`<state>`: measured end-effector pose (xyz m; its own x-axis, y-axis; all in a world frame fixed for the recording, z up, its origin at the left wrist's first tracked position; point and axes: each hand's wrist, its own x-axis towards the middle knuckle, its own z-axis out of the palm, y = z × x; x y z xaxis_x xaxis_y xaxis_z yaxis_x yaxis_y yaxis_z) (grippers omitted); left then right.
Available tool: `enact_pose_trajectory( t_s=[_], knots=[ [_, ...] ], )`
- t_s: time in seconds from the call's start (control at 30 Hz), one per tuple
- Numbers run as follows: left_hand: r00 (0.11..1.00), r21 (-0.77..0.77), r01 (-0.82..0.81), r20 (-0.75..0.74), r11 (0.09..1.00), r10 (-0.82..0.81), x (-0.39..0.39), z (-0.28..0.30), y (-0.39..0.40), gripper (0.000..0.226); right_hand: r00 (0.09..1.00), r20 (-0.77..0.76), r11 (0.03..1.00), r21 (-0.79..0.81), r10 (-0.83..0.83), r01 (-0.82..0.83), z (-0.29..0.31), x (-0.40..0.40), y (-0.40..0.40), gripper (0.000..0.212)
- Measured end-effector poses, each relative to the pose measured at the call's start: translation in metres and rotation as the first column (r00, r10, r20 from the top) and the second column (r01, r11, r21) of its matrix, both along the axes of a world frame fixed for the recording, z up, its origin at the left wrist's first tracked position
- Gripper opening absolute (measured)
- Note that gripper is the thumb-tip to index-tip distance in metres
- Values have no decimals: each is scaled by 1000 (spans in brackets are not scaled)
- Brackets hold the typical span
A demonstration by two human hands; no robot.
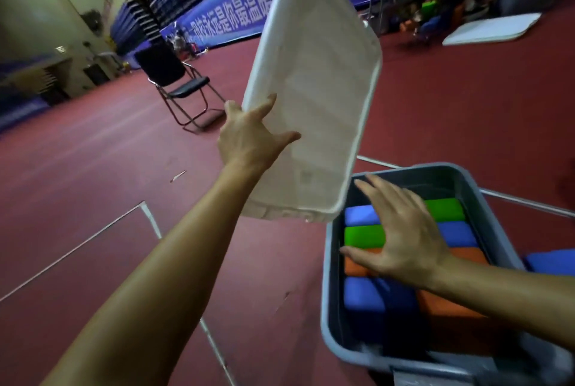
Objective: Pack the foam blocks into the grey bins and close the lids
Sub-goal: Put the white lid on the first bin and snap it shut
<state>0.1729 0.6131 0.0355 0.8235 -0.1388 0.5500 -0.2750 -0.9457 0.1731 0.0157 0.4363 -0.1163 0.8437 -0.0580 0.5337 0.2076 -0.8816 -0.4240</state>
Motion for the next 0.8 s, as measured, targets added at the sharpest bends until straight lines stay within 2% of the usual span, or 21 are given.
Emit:
enact_pose_trajectory(
  t_s=[0.07, 0.13, 0.23, 0.3, 0.37, 0.43, 0.5, 0.57, 0.67, 0.73, 0.8],
  knots=[
    [996, -143, 48, -73, 989, -59, 2, -9, -13, 90, 1000, 10, 1000, 2, -21, 21, -3, -8, -18, 103],
    [965, -333, 96, -200, 938, -170, 3, -30, -24, 94, 998, 8, 999, -4, -55, 55, -7, -17, -39, 100],
    [845, -544, 25, -438, 839, -308, 1, -86, -39, 106, 995, -56, 997, -17, -82, 81, -17, -29, -67, 99],
    [730, -612, -86, -576, 786, -368, -2, -138, -46, 115, 976, -207, 997, -55, -65, 55, -26, -36, -83, 103],
    [609, -559, -171, -708, 811, -359, -17, -186, -50, 113, 911, -411, 995, -98, -37, -4, -40, -44, -98, 109],
    [540, -367, -124, -805, 922, -248, -37, -224, -48, 103, 810, -586, 992, -107, -6, -70, -57, -53, -111, 110],
    [597, -90, 35, -797, 995, -92, -50, -251, -45, 99, 687, -726, 985, -111, 12, -135, -72, -60, -122, 103],
    [656, 53, 142, -753, 988, -54, -58, -263, -44, 103, 584, -812, 967, -146, 2, -207, -81, -64, -130, 96],
    [653, 65, 184, -754, 981, -72, -63, -274, -41, 108, 545, -837, 924, -238, -40, -298, -85, -67, -135, 88],
    [624, 56, 187, -777, 981, -75, -65, -282, -34, 108, 534, -845, 910, -233, -15, -344, -85, -67, -131, 84],
    [640, 41, 174, -764, 984, -81, -63, -286, -29, 109, 509, -861, 914, -205, 1, -349, -86, -67, -123, 79]
  ],
)
